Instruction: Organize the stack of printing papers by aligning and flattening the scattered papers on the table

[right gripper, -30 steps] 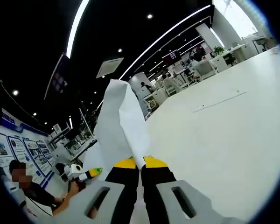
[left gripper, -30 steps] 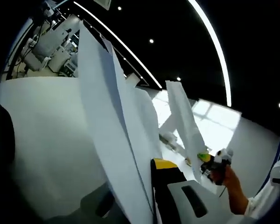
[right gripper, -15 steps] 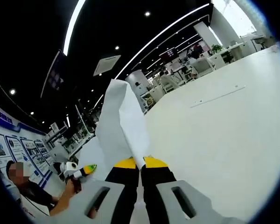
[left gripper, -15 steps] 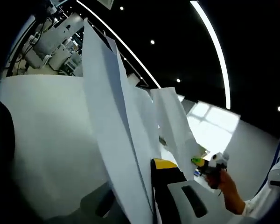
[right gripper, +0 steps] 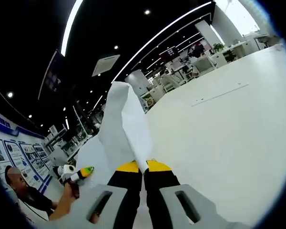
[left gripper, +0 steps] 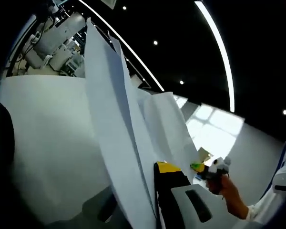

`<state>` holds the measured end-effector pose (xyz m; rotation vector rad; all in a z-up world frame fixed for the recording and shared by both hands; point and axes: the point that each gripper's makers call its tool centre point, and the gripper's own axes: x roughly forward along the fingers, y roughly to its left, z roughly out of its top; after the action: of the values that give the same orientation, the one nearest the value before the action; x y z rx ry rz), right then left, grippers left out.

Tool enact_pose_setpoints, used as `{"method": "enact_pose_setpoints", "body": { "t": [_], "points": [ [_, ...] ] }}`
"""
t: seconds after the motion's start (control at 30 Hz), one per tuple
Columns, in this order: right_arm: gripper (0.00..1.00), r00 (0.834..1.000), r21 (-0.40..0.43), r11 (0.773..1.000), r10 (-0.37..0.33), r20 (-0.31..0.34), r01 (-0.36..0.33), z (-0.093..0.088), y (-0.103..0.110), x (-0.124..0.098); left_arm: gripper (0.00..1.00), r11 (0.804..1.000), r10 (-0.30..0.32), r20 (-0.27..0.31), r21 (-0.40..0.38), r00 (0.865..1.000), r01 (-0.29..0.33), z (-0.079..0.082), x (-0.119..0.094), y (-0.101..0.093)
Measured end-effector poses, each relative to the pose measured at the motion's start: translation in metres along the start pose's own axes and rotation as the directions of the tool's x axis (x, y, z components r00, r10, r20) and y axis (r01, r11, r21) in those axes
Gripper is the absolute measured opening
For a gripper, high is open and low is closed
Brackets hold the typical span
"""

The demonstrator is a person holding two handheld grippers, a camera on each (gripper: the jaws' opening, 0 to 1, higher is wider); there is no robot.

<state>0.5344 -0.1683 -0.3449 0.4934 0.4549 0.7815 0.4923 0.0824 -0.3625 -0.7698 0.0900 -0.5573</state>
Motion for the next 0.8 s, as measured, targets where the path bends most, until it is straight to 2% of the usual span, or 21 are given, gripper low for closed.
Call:
{"method": "enact_pose_setpoints", "body": {
  "t": [0.2,0.8],
  "points": [
    [0.0,1.0,-0.004,1.0,-0.002,-0.002,0.002,-0.003,0.002,0.005,0.06,1.0,-0.006,0.004,-0.008,1.0,0.006,0.0,0.0,-0.002],
    [0.0,0.999,0.013,1.0,0.003,-0.035,-0.003,-0.031,0.01,0.025,0.07,1.0,-0.007,0.009,-0.016,1.0,0.007,-0.001,0.0,-0.004]
  ]
}}
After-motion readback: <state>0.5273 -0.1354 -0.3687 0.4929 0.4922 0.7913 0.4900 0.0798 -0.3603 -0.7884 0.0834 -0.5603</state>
